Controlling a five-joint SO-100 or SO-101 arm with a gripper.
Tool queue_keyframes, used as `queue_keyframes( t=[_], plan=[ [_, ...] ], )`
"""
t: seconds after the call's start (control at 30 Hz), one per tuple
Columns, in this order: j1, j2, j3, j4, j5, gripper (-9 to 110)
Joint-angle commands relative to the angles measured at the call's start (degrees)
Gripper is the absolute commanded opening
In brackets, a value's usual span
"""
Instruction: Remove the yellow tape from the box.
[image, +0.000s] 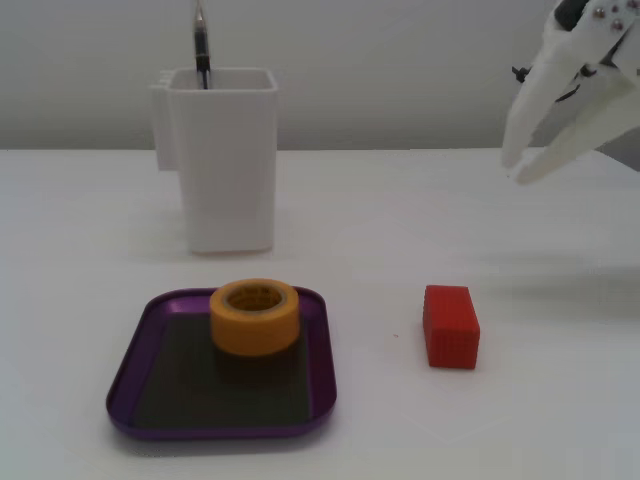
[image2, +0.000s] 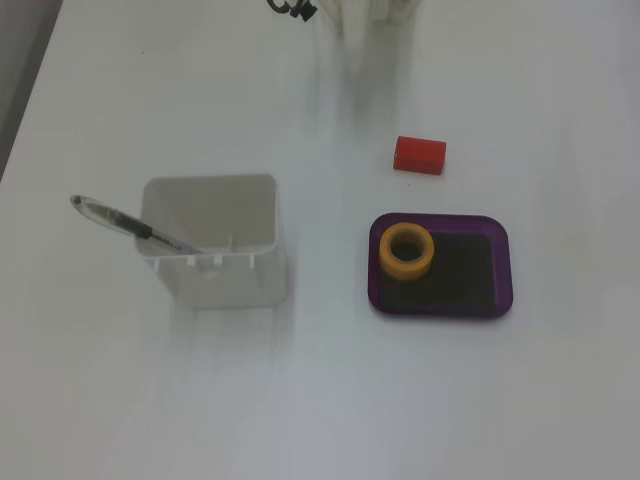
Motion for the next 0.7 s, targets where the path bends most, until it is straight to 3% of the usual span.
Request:
queue_keyframes(
  t=[0.0,0.3,0.67],
  plan=[
    [-0.35,-15.29,-12.92,-0.7,-0.44,9],
    [-1.14,-45.44,-40.17,-0.44,2.11,20],
    [-15.12,-65.21,-53.53,-1.32,4.04,19]
  ],
)
